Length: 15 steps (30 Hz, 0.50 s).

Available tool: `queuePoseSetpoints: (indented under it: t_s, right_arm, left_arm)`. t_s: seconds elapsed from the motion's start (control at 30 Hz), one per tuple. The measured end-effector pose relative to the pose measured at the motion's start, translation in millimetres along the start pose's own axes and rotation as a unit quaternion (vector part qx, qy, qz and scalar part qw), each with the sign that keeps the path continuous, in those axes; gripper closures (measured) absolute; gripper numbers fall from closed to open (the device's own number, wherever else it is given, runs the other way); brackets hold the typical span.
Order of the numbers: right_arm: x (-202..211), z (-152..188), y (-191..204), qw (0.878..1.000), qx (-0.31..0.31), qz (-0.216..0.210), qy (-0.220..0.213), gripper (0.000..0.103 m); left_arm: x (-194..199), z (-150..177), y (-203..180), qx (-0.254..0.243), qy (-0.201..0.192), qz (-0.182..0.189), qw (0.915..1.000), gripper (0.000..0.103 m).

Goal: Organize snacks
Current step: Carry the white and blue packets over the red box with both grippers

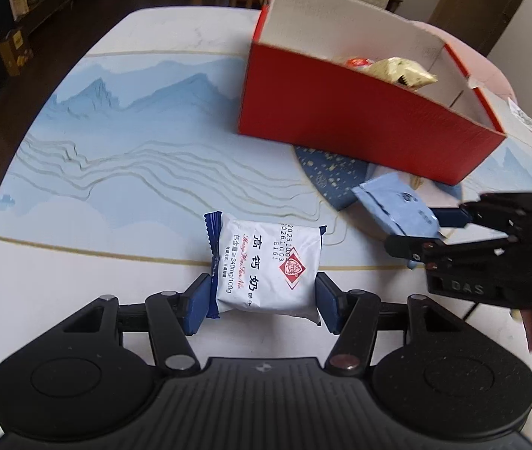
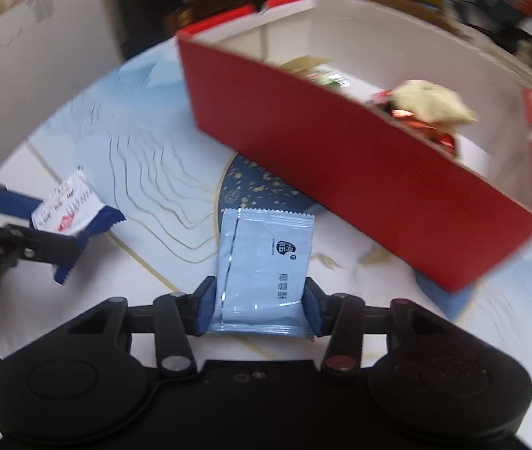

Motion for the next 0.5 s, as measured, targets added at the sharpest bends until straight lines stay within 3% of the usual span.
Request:
queuePoseSetpoints:
  t_s: [0.23,0.5]
  right_arm:
    - [64,5,-2,0.995,-0.082,0.008,-0.061,0.057]
    - [125,-13,-6,0.985,-0.113,0.041,-0.127,0.057]
  left_arm:
    - [33,-16,-16,-0.035,-0.038,0.022,0.9984,0.045]
    - [79,-52,-40,-0.085,-0.101,0.045,0.9903,0.045]
Point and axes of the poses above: each gripper's, at about its wrist camera, not at the fingertips, and x roughly against the way its jaws point, y to its left, z to its underside, the point moved 6 cm from there along -x, roughly the way its jaws point, and after that the axes turned 6 degrees about y, right-handed, at the moved point
